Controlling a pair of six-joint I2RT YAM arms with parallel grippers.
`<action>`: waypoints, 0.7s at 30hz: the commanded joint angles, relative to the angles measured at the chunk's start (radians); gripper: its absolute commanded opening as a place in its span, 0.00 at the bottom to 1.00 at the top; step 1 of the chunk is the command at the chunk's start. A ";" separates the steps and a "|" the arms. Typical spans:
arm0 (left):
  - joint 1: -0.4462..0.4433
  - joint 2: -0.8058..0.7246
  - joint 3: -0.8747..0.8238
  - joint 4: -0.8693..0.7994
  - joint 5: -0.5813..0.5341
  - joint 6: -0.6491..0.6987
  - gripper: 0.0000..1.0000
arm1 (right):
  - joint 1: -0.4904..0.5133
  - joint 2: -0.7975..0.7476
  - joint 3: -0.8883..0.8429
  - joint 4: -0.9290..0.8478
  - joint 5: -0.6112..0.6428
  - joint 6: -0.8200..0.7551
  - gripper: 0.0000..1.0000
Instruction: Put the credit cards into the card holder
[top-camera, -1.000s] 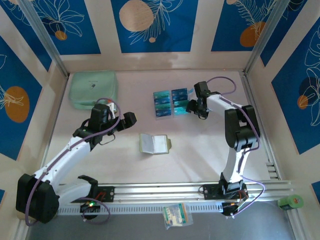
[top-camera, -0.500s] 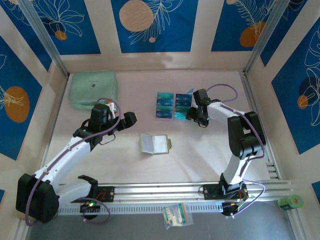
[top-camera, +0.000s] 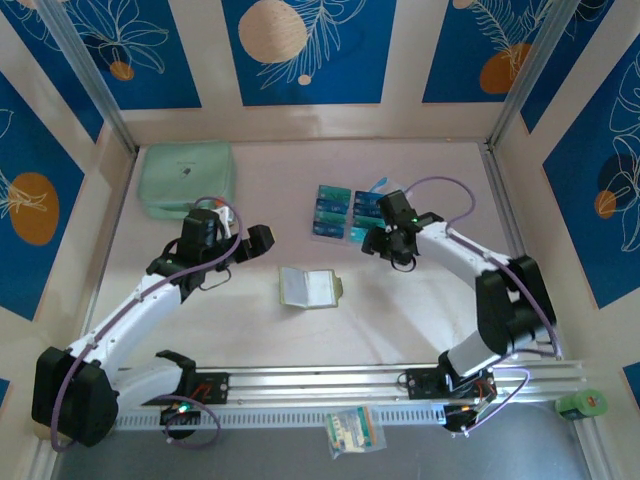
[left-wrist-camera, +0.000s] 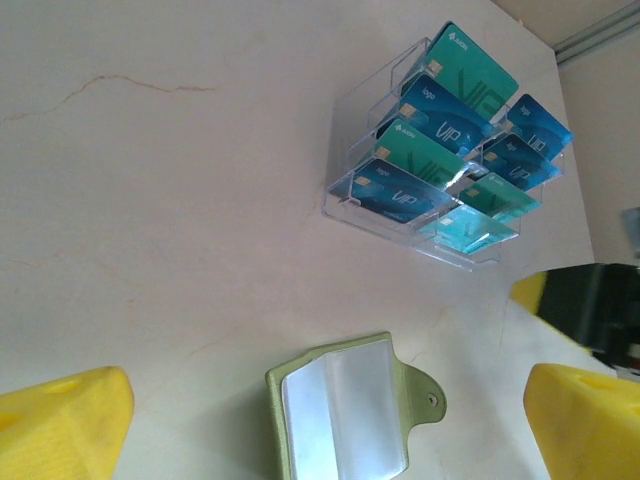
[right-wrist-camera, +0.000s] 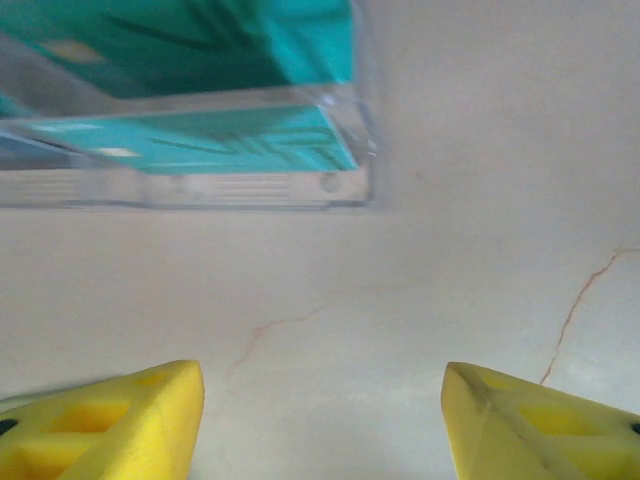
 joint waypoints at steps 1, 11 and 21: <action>-0.015 -0.014 -0.014 0.012 0.016 0.012 1.00 | 0.001 -0.087 0.021 -0.012 -0.059 -0.031 0.65; -0.149 0.008 0.022 -0.067 -0.091 0.057 1.00 | -0.001 -0.121 0.119 0.036 -0.175 -0.254 0.62; -0.243 -0.003 -0.047 -0.065 -0.201 0.021 1.00 | -0.166 -0.011 0.178 0.059 -0.177 -0.261 0.61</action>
